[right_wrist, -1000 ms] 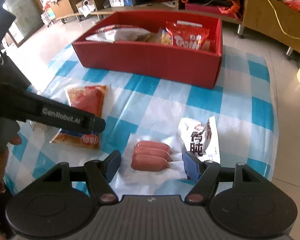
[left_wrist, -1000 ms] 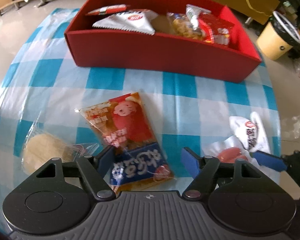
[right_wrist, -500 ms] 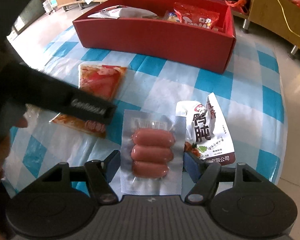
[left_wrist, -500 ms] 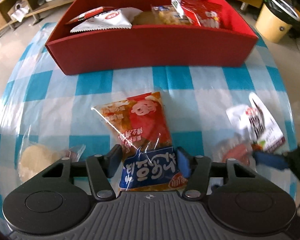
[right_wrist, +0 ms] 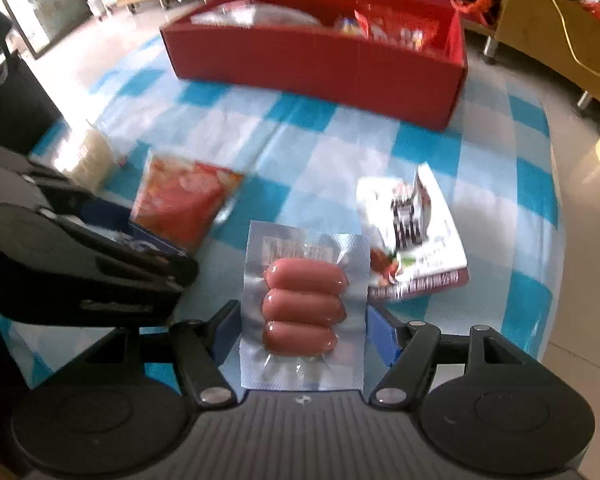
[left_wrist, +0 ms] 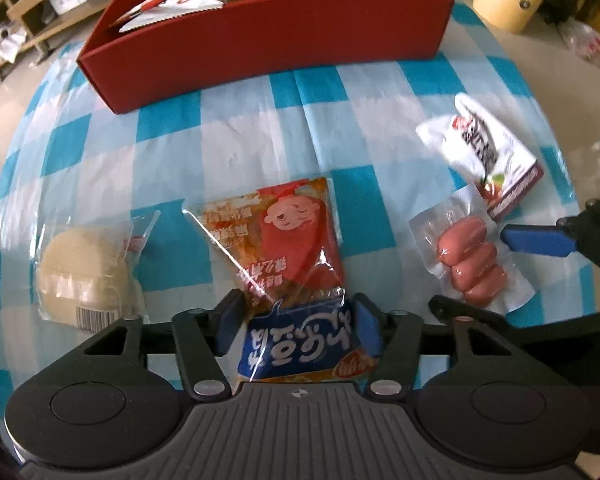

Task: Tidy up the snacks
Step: 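Lift and carry the snack bag and sausage pack toward the red box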

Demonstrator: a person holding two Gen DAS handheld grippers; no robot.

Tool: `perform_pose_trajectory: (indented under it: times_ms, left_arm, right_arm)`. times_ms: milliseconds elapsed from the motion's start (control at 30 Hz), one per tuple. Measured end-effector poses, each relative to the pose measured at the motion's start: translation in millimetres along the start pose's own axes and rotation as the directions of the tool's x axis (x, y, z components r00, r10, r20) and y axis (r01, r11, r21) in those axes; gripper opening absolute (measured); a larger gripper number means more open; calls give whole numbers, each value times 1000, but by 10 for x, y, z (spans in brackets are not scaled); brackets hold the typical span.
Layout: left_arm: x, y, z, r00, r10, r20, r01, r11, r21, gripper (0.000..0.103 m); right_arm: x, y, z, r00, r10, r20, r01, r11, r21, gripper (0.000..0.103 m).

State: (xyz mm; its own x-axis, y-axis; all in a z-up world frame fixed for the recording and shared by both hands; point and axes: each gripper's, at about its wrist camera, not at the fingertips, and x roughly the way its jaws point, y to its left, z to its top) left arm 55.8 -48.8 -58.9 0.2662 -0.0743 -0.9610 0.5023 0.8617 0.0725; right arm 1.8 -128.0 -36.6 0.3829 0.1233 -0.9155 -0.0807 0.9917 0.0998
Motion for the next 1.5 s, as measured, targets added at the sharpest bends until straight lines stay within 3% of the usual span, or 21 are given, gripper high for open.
perform_pose_trajectory:
  times_ms: [267,367,500,667,733,900,967,1200,1500]
  left_arm:
    - [30,50,-65,999,25,28,-25,1000,11,88]
    - [41,104,-111,999,14,40,-14,1000,6,92]
    - [39,141,-128,999,-2,41,2,1000,1,92]
    - [19,132,-134,999,-8,49,7,1000,18,89]
    - [4,106,-134,999,-8,53,7,1000,29,85]
    - [-41,36,-141,998,-21,64,17,998,65,71]
    - [-46,13,-142,998,-19,66,14,997,73,70]
    - [-82,-35,-124,997,-17,72,11,996,89,60]
    - [-106,-9,-108,997,-10,81,4,997,78,58]
  right_arm:
    - [42,41,-6,1000,-29,6,30,997,-73,66]
    - [43,41,-35,999,-33,14,34,997,-76,75]
    - [93,97,-61,1000,-13,5,13,993,-116,101]
    - [103,111,-62,1000,-4,10,5,993,-119,101]
    - [88,80,-56,1000,8,14,-6,996,-92,100]
    - [13,45,-50,999,-29,26,31,996,-81,70]
    - [-28,-14,-48,999,-25,33,27,998,-64,64]
    - [-64,-30,-77,999,-4,40,5,999,-36,63]
    - [-156,-85,-12,997,9,77,-9,1000,6,63]
